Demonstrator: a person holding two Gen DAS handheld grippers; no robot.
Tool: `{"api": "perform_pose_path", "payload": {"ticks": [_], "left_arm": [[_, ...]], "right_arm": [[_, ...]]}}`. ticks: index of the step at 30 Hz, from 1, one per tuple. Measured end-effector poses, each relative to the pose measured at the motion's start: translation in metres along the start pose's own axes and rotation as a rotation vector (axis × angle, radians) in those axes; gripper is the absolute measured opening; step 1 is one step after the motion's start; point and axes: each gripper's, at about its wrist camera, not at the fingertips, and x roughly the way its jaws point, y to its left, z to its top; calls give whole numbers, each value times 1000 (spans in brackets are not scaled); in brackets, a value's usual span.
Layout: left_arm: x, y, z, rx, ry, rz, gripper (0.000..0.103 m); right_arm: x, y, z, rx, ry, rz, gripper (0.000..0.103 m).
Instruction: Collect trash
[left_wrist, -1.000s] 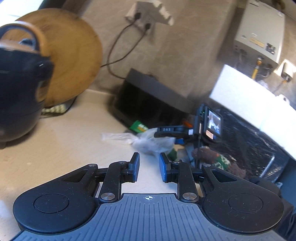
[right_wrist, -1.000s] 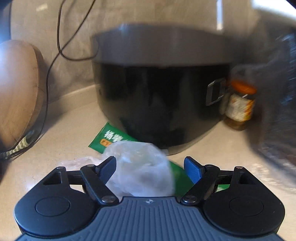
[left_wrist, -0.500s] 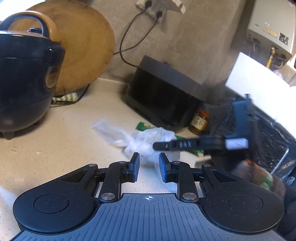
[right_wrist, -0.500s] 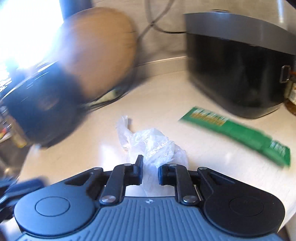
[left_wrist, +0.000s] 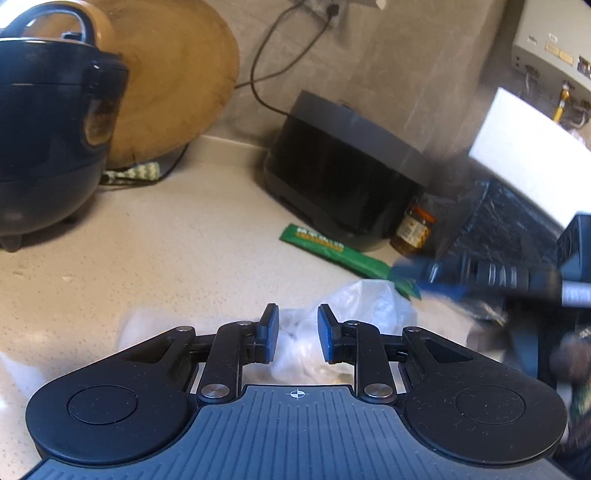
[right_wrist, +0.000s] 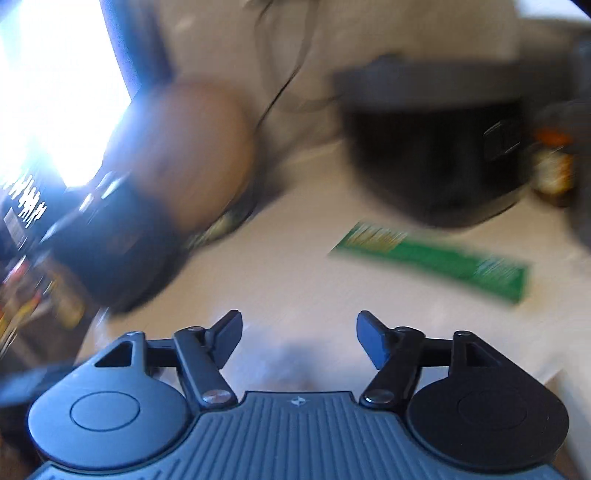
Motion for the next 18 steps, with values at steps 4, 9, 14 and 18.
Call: {"api": "perform_pose_path", "payload": {"ticks": [4, 9, 14, 18], "left_arm": [[9, -2, -2, -1, 23, 15, 26], [8, -3, 0, 10, 27, 34, 26], [3, -2, 2, 21, 17, 67, 26], [5, 0, 2, 14, 20, 69, 26]], "right_arm": [[24, -26, 22, -120, -70, -219, 85], [95, -72, 42, -125, 103, -229, 85], [129, -96, 37, -169, 220, -258, 85], [118, -100, 30, -63, 237, -232, 66]]}}
